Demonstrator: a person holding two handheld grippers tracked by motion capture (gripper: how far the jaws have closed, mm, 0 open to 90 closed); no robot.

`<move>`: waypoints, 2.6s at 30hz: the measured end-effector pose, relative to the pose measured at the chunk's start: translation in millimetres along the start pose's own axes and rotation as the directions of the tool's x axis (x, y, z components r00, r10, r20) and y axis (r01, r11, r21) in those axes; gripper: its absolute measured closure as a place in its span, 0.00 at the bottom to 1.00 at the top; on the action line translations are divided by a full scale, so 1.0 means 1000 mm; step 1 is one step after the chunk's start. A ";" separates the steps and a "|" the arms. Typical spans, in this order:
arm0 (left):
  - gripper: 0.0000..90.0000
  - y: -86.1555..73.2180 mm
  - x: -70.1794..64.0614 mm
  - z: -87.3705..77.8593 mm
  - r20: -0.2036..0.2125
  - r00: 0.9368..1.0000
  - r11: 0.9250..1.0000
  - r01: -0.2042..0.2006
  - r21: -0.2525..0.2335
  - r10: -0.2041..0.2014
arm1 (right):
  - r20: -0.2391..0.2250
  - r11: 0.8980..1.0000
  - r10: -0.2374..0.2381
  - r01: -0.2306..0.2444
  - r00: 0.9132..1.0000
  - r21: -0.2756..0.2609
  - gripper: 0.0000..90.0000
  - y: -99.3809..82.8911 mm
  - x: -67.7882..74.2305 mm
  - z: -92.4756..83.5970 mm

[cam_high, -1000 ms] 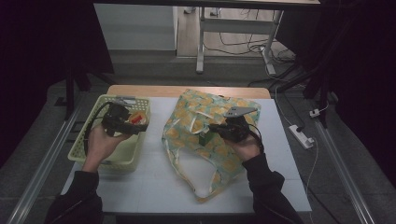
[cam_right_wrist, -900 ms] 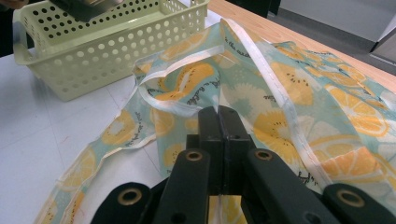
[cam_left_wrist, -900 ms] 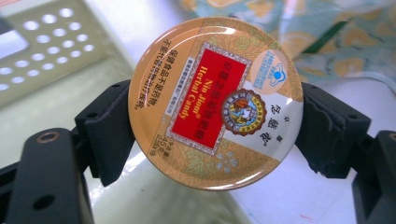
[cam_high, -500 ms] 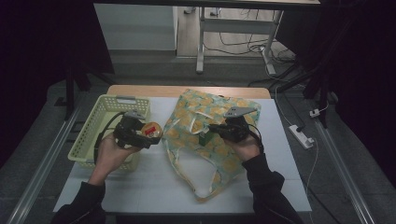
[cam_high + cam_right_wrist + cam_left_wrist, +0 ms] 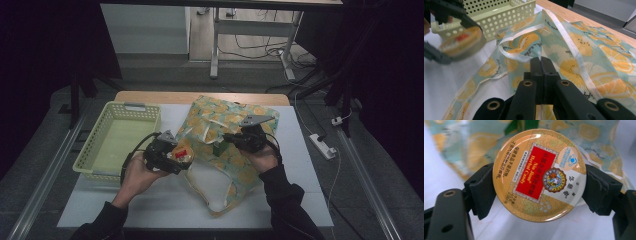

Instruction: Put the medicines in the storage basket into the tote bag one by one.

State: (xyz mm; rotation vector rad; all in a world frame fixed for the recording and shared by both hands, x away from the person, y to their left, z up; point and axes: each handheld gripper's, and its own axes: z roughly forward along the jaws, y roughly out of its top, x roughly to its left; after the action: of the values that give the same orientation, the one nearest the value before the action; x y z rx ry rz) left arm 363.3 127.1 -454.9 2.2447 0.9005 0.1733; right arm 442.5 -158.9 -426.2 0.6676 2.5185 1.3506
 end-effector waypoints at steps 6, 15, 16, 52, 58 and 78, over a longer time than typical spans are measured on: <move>0.23 0.005 -0.013 0.025 0.034 0.999 1.000 -0.024 0.020 0.024 | -0.001 1.000 0.000 0.000 1.000 0.001 1.00 0.000 0.000 0.000; 0.23 0.022 -0.014 0.061 0.016 0.999 0.999 -0.035 0.038 0.034 | -0.002 1.000 -0.001 0.001 1.000 0.006 1.00 -0.001 0.000 0.002; 0.23 0.025 -0.013 0.064 0.013 0.999 0.998 -0.037 0.042 0.036 | -0.002 1.000 -0.001 0.001 1.000 0.007 1.00 -0.001 0.000 0.002; 0.23 0.074 0.014 0.117 -0.099 0.995 0.999 0.028 0.024 -0.026 | 0.000 1.000 0.003 -0.003 1.000 0.021 1.00 -0.002 -0.001 0.004; 0.23 0.078 0.020 0.124 -0.115 0.993 0.999 0.030 0.013 -0.029 | 0.001 1.000 0.004 -0.004 1.000 0.021 1.00 -0.002 -0.001 0.005; 0.12 0.080 0.025 0.131 -0.136 0.990 1.000 0.030 -0.005 -0.031 | 0.009 0.999 0.006 -0.006 1.000 0.034 1.00 -0.005 -0.003 0.007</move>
State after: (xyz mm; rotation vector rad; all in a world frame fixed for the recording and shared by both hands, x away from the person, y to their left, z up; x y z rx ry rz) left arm 473.8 29.1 -503.8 2.2365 1.0051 0.3167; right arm 446.9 -157.5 -434.5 0.6868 2.5393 1.3069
